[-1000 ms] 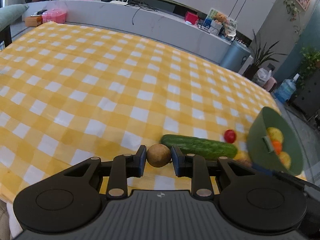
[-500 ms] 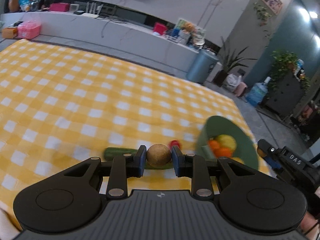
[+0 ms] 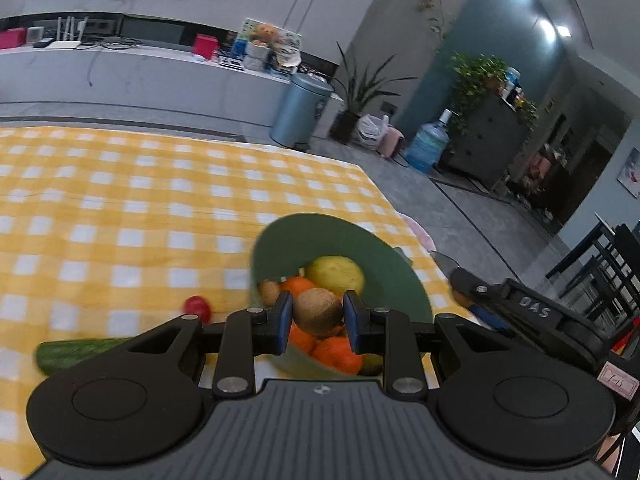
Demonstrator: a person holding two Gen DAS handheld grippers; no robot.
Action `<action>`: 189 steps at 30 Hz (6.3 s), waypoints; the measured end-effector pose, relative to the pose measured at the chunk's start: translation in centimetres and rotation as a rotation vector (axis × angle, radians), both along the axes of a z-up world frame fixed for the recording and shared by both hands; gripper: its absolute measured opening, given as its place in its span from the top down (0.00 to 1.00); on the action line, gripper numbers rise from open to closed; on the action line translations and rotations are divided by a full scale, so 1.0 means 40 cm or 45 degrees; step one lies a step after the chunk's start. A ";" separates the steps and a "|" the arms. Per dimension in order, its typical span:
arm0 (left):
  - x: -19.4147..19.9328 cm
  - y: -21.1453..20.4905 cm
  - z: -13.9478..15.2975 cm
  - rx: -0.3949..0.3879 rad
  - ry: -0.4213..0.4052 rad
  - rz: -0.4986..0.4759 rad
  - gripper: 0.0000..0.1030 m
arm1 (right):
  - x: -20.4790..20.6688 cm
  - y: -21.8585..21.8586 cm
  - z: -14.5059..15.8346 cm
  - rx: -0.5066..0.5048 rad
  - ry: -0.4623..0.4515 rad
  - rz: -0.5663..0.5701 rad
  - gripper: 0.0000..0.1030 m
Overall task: Organize fruits
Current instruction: 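Carry both brown fruits into the colander and open both tools, then withdraw both tools and move the left tool to the cucumber, then close the left tool around the cucumber's middle, then lift the cucumber with the left tool while the right tool grasps the red tomato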
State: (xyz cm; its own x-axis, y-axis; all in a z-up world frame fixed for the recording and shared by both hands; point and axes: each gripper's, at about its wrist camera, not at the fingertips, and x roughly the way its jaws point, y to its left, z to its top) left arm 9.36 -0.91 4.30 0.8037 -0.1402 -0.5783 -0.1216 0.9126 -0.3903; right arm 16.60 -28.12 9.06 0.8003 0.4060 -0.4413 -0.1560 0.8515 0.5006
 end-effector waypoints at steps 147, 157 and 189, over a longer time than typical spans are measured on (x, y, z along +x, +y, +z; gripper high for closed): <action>-0.003 0.377 -0.261 0.519 0.113 0.036 0.45 | -0.125 0.528 -0.124 -0.521 -0.029 0.682 0.54; -0.025 0.389 -0.271 0.379 0.002 0.052 0.25 | -0.110 0.607 -0.210 -0.775 -0.041 0.401 0.49; -0.057 0.449 -0.268 0.176 -0.056 0.159 0.57 | -0.055 0.636 -0.258 -0.683 0.002 0.258 0.82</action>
State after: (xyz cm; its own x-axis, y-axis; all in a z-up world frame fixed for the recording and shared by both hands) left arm 7.08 17.06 -6.43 0.8348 0.0405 -0.5491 -0.2231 0.9367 -0.2700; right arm 14.39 -2.69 -1.26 0.7290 0.2704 -0.6288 -0.3423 0.9396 0.0073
